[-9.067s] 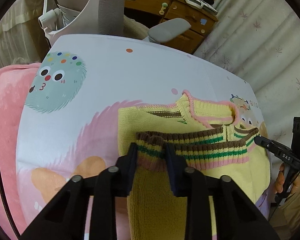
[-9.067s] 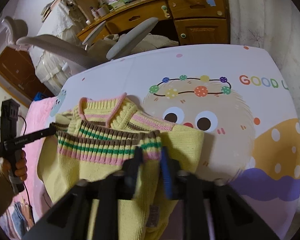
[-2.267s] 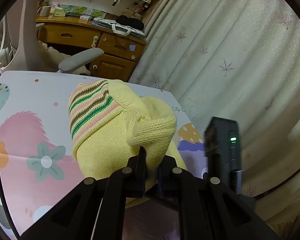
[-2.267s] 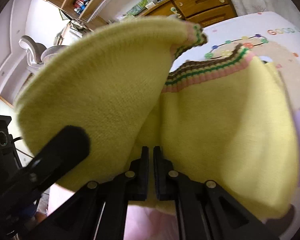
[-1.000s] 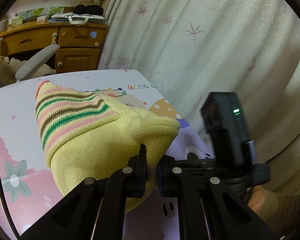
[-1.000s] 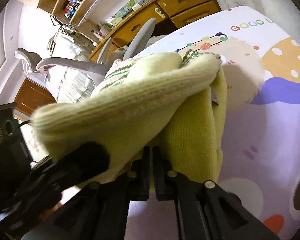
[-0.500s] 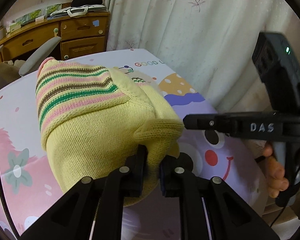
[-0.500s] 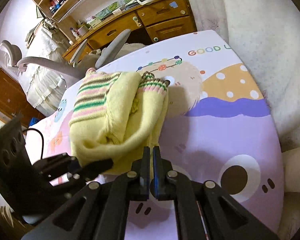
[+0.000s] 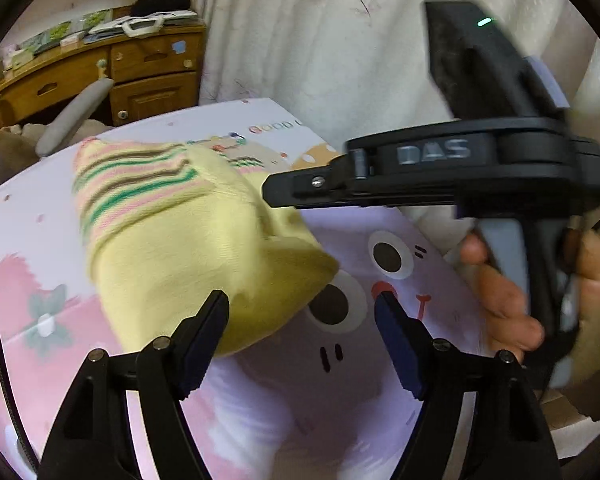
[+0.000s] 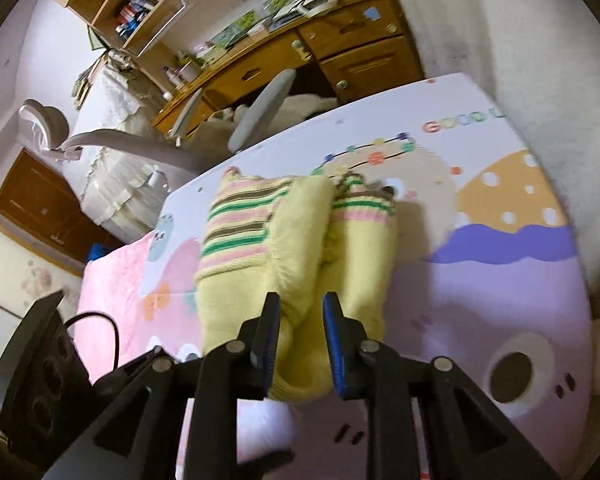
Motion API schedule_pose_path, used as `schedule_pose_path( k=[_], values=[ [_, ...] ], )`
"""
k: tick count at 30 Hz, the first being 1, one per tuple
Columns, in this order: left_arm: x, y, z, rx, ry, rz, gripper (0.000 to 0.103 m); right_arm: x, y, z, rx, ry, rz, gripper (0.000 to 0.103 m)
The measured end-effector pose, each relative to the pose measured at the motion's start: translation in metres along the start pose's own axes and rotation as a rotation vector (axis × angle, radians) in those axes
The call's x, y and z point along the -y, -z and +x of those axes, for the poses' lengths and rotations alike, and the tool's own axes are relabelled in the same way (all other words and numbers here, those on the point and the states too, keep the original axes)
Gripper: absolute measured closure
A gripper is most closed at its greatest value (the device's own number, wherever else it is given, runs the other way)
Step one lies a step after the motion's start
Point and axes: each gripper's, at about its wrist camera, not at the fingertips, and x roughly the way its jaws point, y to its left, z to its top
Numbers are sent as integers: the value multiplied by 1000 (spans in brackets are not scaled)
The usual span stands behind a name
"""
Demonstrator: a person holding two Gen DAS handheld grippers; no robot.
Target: Fold large clothes
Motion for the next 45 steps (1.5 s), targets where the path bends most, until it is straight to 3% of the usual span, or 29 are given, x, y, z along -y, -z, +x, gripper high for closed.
schedule_pose_path(
  k=[3, 10, 12, 13, 17, 22, 25, 27, 32, 38, 41, 45],
  values=[
    [-18, -2, -20, 37, -43, -50, 29, -3, -7, 19, -45, -21, 22, 73],
    [-75, -7, -46, 120, -138, -221, 29, 1, -16, 42, -74, 21, 95, 72],
    [-89, -10, -43, 133, -149, -277, 29, -6, -16, 40, -53, 26, 50, 76],
    [-95, -12, -41, 134, -155, -297, 29, -11, -15, 37, -39, 33, 12, 86],
    [-105, -19, -24, 119, -157, -355, 29, -23, -12, 8, 72, 33, -78, 88],
    [-93, -27, 4, 50, -204, -309, 29, -13, 7, -15, 161, 86, -91, 88],
    [-84, -29, 19, 7, -192, -285, 29, 14, 16, -2, 127, 131, -23, 88],
    [-78, -32, 28, -8, -200, -267, 29, 31, 22, 9, 125, 116, 15, 88],
    [-73, -32, 36, -18, -212, -253, 29, 39, 30, 19, 193, 124, -36, 89],
    [-72, -34, 37, -13, -208, -263, 28, 30, 25, 16, 153, 166, -70, 86],
    [-74, -34, 33, -19, -216, -277, 20, 20, 20, 14, 130, 203, -110, 79],
    [-77, -35, 26, -26, -195, -294, 19, 17, 14, 6, 105, 192, -99, 75]
  ],
)
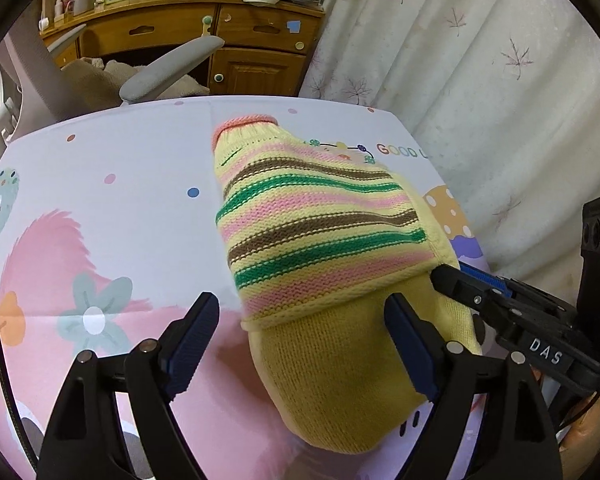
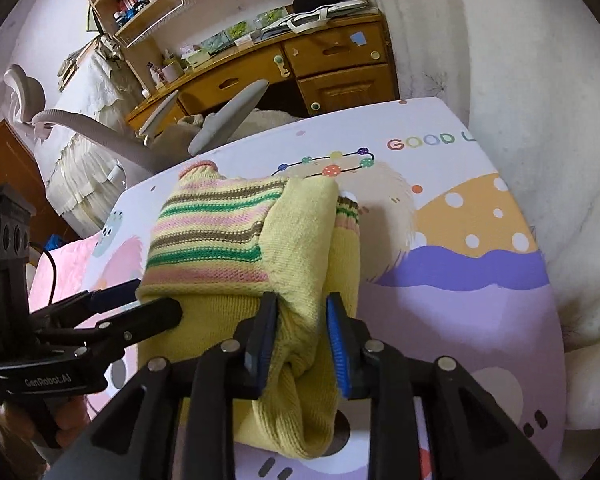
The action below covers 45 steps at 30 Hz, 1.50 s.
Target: Fold large clothes
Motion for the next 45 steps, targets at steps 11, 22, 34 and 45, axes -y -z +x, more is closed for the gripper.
schedule_pose_path(
  k=[11, 22, 34, 45],
  values=[
    [-14, -11, -27, 16, 25, -52, 13, -1, -7, -29, 30, 9, -30, 28],
    [-6, -15, -32, -12, -92, -34, 0, -13, -6, -34, 9, 4, -88, 28],
    [-7, -7, -18, -18, -74, -74, 0, -8, -1, -9, -80, 0, -90, 27],
    [-25, 0, 15, -102, -2, -155, 1, 28, 1, 31, -175, -193, 35, 24]
  ],
)
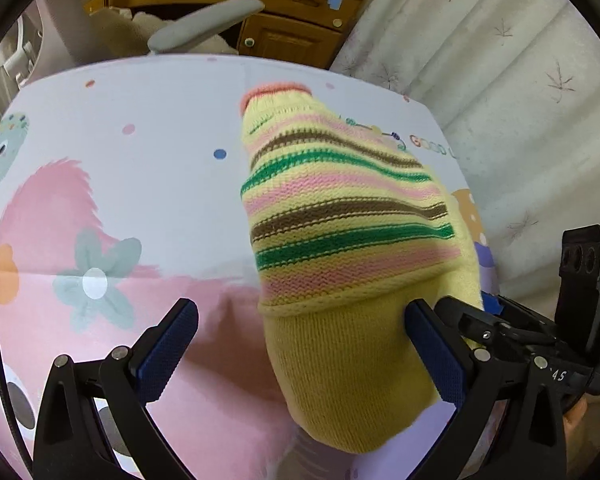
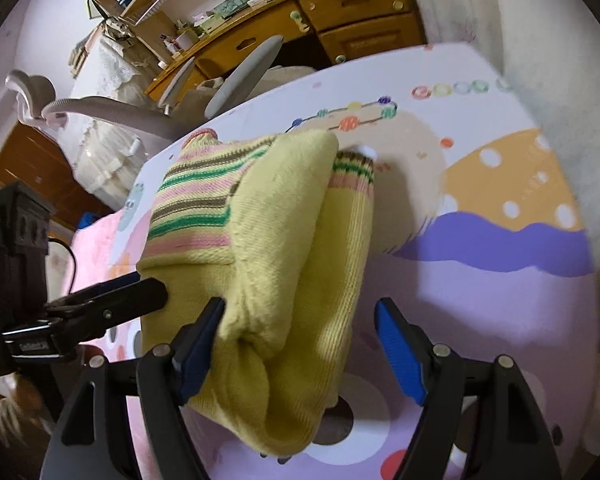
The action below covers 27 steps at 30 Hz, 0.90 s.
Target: Fold large clothes
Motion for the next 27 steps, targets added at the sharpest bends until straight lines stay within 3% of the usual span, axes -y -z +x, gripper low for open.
schedule_pose_path(
  k=[4, 9, 11, 22, 24, 27],
  values=[
    [-8, 0, 8, -1, 64, -54, 1, 16, -1, 6, 1, -100, 49, 21],
    [-13, 0, 15, -3, 112, -66, 1, 11, -3, 8, -5, -117, 9, 21],
    [-14, 0, 16, -1, 118, -67, 1, 12, -3, 11, -24, -165, 15, 33],
    [-20, 4, 32, 6, 197, -80, 1, 14, -4, 14, -21, -212, 17, 35],
    [-15, 3, 33, -5, 240, -70, 23, 14, -3, 15, -25, -223, 18, 43],
    [-8, 3, 29, -3, 221, -50, 29, 9, -3, 11, -17, -211, -2, 53]
  ],
)
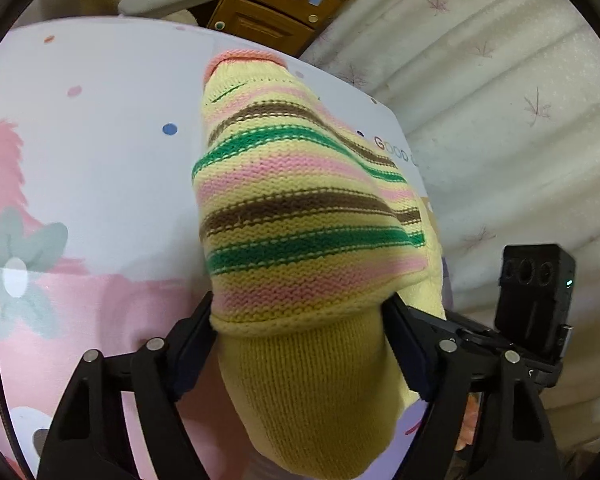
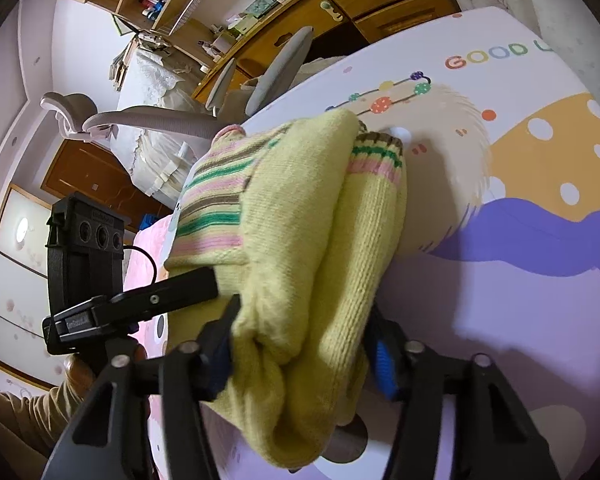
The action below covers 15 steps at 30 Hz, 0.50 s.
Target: Fold large clothes
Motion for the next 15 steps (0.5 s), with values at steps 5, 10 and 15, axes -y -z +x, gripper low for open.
schedule_pose_path(
  k=[5, 10, 15],
  values=[
    [16, 1, -15, 14, -45, 74, 41, -12, 3, -3, 8, 28, -22, 61],
    [24, 6, -39, 11, -47, 99, 43, -31, 14, -12, 25, 35, -22, 64],
    [31, 13, -81, 32, -50, 120, 43, -70, 23, -28, 56, 48, -70, 65]
  ],
)
